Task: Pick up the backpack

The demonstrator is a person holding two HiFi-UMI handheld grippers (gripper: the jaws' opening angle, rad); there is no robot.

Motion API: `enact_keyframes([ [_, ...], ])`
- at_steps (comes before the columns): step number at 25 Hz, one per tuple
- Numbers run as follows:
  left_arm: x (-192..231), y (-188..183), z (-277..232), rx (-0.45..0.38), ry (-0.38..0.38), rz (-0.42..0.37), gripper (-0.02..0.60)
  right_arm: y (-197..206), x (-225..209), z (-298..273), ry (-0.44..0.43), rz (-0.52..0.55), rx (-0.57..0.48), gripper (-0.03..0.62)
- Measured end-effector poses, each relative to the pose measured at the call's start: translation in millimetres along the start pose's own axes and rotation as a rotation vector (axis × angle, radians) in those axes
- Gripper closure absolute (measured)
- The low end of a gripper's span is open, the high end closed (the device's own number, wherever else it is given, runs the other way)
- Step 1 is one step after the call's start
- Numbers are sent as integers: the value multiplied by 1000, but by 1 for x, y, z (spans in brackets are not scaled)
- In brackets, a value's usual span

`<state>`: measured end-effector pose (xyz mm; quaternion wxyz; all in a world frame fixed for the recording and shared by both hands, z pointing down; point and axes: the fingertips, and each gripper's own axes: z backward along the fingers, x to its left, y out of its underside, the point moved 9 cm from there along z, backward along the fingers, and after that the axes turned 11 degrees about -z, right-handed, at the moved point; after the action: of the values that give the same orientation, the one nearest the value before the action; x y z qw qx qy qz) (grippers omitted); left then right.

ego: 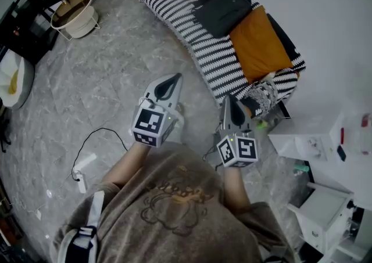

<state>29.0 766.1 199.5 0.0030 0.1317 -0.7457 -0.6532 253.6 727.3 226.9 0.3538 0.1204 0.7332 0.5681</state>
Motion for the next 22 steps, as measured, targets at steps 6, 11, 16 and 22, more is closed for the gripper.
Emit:
enact_keyframes([
  [6,21,3,-41,9,14,8,581,-7,-10,-41,-1,-8,12,588],
  [11,45,5,-83,18,18,10,581,-14,-23,-83,0,-13,24,588],
  [16,75,4,-122,30,25,8,581,-22,-35,-128,13,-26,28,588],
  [22,109,2,-161,40,53,5,581,-33,-38,-176,30,-28,33,588],
])
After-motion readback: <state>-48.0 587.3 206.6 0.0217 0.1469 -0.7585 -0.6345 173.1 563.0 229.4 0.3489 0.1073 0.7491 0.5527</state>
